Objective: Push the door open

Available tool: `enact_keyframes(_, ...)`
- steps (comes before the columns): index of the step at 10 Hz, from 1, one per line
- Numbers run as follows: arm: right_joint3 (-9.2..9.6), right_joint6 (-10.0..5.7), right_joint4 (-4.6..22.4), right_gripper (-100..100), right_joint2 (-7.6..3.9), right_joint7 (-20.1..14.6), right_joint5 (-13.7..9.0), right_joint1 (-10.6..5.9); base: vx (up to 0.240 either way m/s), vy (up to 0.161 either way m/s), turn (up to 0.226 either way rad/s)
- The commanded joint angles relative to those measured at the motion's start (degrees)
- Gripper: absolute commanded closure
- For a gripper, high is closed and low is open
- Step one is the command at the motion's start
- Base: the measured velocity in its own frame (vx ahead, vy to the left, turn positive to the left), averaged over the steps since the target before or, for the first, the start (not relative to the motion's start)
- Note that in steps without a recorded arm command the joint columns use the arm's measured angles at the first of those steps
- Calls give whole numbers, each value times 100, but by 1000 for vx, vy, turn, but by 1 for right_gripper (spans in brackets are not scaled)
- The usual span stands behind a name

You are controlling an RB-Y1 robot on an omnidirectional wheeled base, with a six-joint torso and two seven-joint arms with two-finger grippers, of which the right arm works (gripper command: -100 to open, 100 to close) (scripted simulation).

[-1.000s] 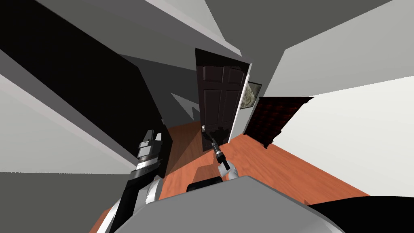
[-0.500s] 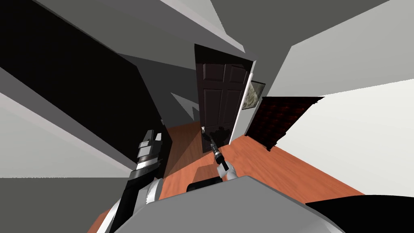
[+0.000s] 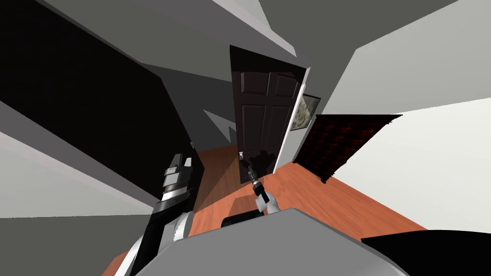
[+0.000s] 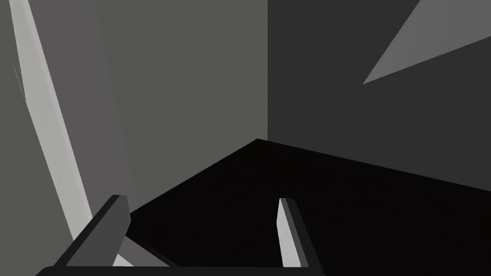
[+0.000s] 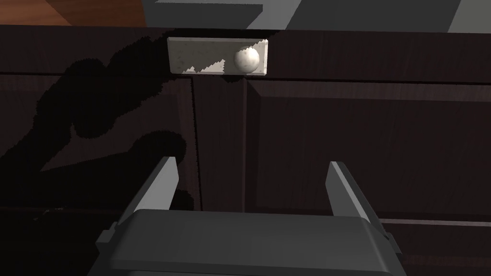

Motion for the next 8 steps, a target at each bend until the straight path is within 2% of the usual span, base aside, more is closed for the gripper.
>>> enact_keyframes(1,-4,-56,184,-100,39,8,-10,-88,84,-38,17)
enact_keyframes(2,0,-72,279,-100,78,16,-13,-130,84,-28,29)
enact_keyframes(3,1,-48,198,-100,57,12,-9,-94,38,-11,8)
enact_keyframes(8,1,-48,198,-100,57,12,-9,-94,-7,2,0)
